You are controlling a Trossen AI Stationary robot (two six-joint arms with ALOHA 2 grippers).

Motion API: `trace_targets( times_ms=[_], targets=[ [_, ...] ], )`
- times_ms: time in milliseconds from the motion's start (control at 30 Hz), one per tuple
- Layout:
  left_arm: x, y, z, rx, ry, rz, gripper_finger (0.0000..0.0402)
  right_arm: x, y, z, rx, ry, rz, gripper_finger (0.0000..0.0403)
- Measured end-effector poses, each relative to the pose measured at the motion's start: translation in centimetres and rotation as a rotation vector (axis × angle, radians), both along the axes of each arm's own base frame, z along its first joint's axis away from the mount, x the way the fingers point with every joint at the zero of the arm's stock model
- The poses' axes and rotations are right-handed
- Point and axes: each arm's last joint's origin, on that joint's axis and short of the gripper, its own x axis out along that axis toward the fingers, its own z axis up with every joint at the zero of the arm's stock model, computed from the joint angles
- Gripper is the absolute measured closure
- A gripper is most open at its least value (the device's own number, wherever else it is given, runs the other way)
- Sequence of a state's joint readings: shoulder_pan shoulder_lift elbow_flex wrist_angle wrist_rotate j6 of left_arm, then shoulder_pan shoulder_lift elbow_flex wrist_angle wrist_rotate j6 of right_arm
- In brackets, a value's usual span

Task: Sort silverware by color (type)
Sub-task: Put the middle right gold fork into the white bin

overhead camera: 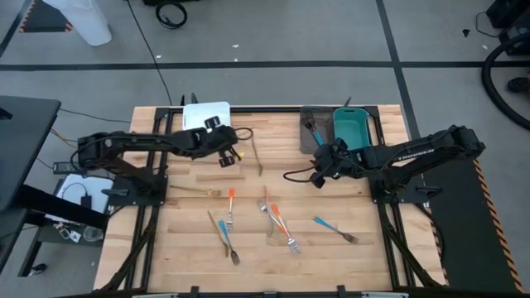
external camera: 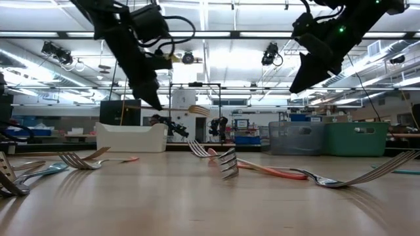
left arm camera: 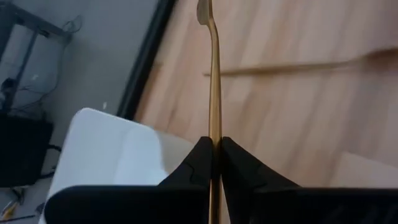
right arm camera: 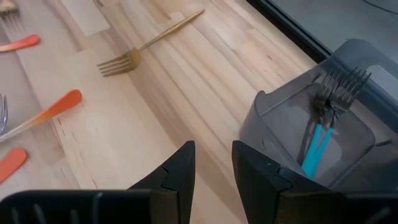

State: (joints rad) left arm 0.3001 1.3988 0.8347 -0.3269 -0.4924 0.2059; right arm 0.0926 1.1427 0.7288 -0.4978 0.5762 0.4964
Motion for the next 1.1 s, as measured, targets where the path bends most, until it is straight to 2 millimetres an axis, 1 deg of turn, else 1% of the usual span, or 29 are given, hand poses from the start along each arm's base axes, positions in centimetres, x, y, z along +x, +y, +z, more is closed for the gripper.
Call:
trace_targets(
  times_ms=[167,433,633,800,1100],
  targets=[
    [-2.0,1.1,-0.1,0.045,-0.025,0.052,0.0377,0.1,0.0,0.1,-0.001,-0.01,0.002,0.0286],
    [-5.0,3.0,-1.9,0.105,-0.035,0.154,0.0377,0.1,0.1,0.1,-0.005,-0.014,0.009,0.0286],
    [-6.1,4.2,-2.5,0.147,0.007,0.18,0.0377,0.2,0.1,0.1,-0.011,-0.019,0.016,0.0286],
    [-6.8,5.2,-2.4,0.155,0.021,0.22,0.0377,0.2,0.1,0.2,-0.009,-0.024,0.015,0.0286],
    [-7.8,5.8,-2.8,0.136,0.068,0.279,0.0377,0.2,0.1,0.2,-0.007,-0.024,0.015,0.0286]
  ],
)
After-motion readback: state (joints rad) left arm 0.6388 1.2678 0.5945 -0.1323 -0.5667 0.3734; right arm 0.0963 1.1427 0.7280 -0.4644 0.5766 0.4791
